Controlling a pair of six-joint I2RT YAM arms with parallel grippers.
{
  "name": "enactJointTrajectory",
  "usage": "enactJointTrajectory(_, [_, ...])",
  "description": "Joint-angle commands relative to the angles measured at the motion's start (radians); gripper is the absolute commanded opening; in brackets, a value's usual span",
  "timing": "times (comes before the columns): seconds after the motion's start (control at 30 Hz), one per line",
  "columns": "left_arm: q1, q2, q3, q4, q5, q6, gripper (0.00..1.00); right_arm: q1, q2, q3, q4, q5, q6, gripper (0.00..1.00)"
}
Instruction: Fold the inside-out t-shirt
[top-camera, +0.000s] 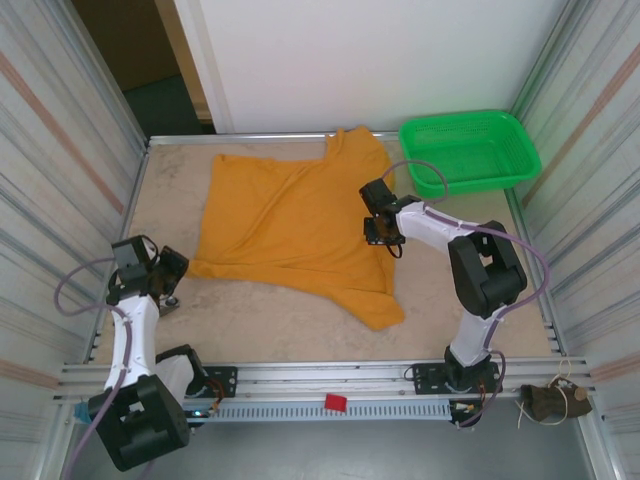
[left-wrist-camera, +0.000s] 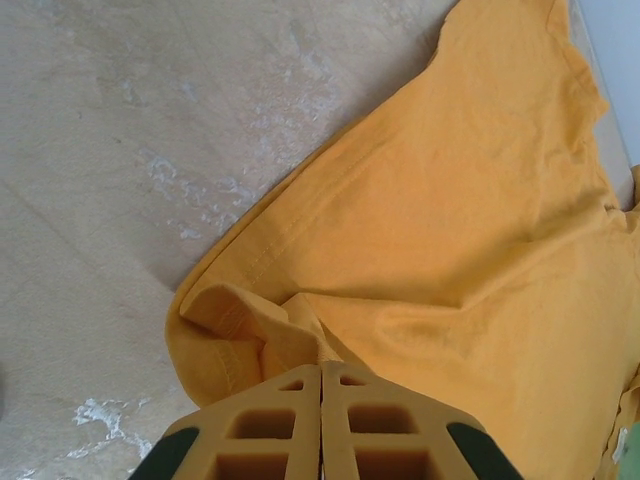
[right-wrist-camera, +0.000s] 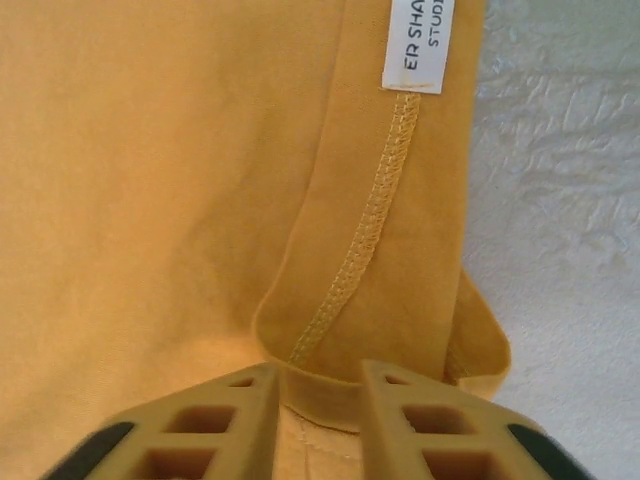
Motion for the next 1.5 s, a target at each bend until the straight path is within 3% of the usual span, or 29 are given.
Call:
enactJointTrajectory(0.0, [0.007, -0.02, -0.011, -0.019, -0.006, 0.005, 0.07, -0.021, 0.0, -0.019, 0.0, 0.034, -0.002, 0.12])
enactJointTrajectory(0.1, [0.009, -0.022, -0.016, -0.018, -0.004, 0.007, 0.07, -0.037, -0.02, -0.033, 0.002, 0.025, -0.001, 0.0])
enactJointTrajectory(0.43, [0.013, -0.034, -0.021, -0.022, 0.003, 0.006, 0.07, -0.029, -0.105, -0.055, -0.004, 0.065, 0.017, 0.0])
enactJointTrajectory(0.5, [0.015, -0.037, -0.019, -0.026, 0.006, 0.009, 0.07, -0.062, -0.119, -0.078, -0.013, 0.096, 0.036, 0.0])
enactJointTrajectory(0.63, [0.015, -0.039, -0.018, -0.025, 0.013, 0.009, 0.07, -0.174, -0.174, -0.185, 0.035, 0.021, 0.089, 0.0])
enactJointTrajectory(0.7, [0.015, -0.041, -0.021, -0.02, 0.015, 0.005, 0.07, -0.178, -0.207, -0.214, 0.047, 0.002, 0.089, 0.0])
enactJointTrajectory(0.83, [0.016, -0.039, -0.027, -0.014, 0.017, -0.001, 0.07, -0.182, -0.265, -0.283, 0.011, 0.111, 0.13, 0.0])
enactJointTrajectory(0.9, [0.016, -0.04, -0.029, -0.01, 0.016, -0.001, 0.06, -0.223, -0.305, -0.351, 0.077, 0.049, 0.143, 0.0])
enactJointTrajectory(0.93, [0.016, -0.038, -0.029, -0.009, 0.016, 0.0, 0.07, -0.224, -0.324, -0.374, 0.121, 0.014, 0.13, 0.02])
enactJointTrajectory(1.0, [0.016, -0.036, -0.029, -0.009, 0.019, -0.001, 0.07, -0.198, -0.333, -0.366, 0.173, -0.047, 0.084, 0.32])
enactJointTrajectory(1.07, [0.016, -0.033, -0.03, -0.006, 0.023, -0.004, 0.07, -0.148, -0.291, -0.293, 0.155, -0.054, 0.021, 0.5])
enactJointTrajectory(1.23, [0.016, -0.037, -0.033, -0.006, 0.025, -0.009, 0.06, -0.059, -0.11, -0.075, 0.033, 0.006, -0.083, 0.61])
enactJointTrajectory(1.47, [0.016, -0.037, -0.026, -0.007, 0.025, -0.009, 0.07, -0.029, 0.082, 0.083, -0.052, 0.039, -0.129, 0.6])
